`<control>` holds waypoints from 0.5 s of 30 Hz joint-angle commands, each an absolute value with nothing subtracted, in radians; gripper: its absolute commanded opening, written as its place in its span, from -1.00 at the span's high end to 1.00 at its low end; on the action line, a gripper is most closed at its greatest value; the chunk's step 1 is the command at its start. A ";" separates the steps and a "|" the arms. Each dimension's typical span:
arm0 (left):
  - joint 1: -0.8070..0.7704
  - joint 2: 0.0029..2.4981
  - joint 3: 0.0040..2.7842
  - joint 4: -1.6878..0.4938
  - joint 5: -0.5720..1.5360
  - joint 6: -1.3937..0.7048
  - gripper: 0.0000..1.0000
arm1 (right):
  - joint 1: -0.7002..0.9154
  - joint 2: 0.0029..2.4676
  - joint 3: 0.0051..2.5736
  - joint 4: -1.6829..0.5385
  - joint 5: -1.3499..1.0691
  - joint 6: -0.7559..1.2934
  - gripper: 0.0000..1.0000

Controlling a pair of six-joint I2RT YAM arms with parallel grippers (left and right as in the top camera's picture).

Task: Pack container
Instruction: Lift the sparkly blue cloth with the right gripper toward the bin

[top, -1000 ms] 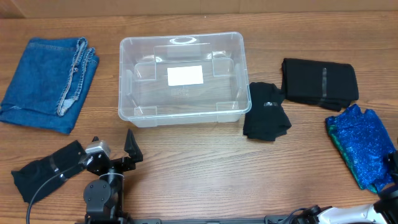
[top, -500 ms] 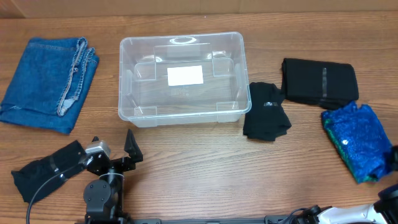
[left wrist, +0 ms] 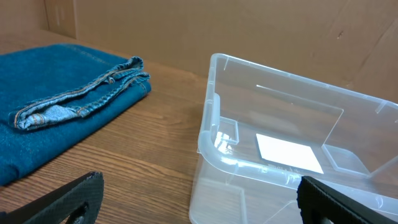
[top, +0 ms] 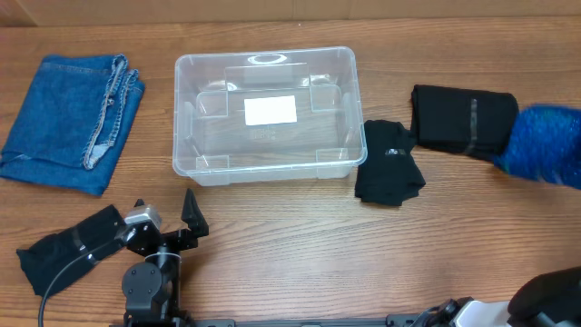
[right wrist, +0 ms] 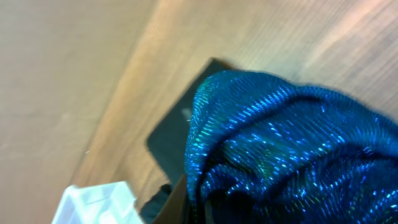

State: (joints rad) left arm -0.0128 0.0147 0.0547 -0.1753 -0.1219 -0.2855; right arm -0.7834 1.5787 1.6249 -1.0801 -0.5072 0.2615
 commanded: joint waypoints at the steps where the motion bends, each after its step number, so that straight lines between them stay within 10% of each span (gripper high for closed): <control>1: -0.007 0.004 0.051 -0.172 -0.138 -0.273 -1.00 | -0.727 1.490 1.759 -1.089 -0.596 0.270 0.92; 15: -0.007 0.004 0.051 -0.172 -0.138 -0.273 -1.00 | -0.257 1.449 1.982 -0.977 -0.648 0.493 0.92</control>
State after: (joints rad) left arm -0.0128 0.0147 0.0547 -0.1753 -0.1219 -0.2855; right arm -0.3607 1.4635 1.9511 -1.0199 -0.6456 0.4114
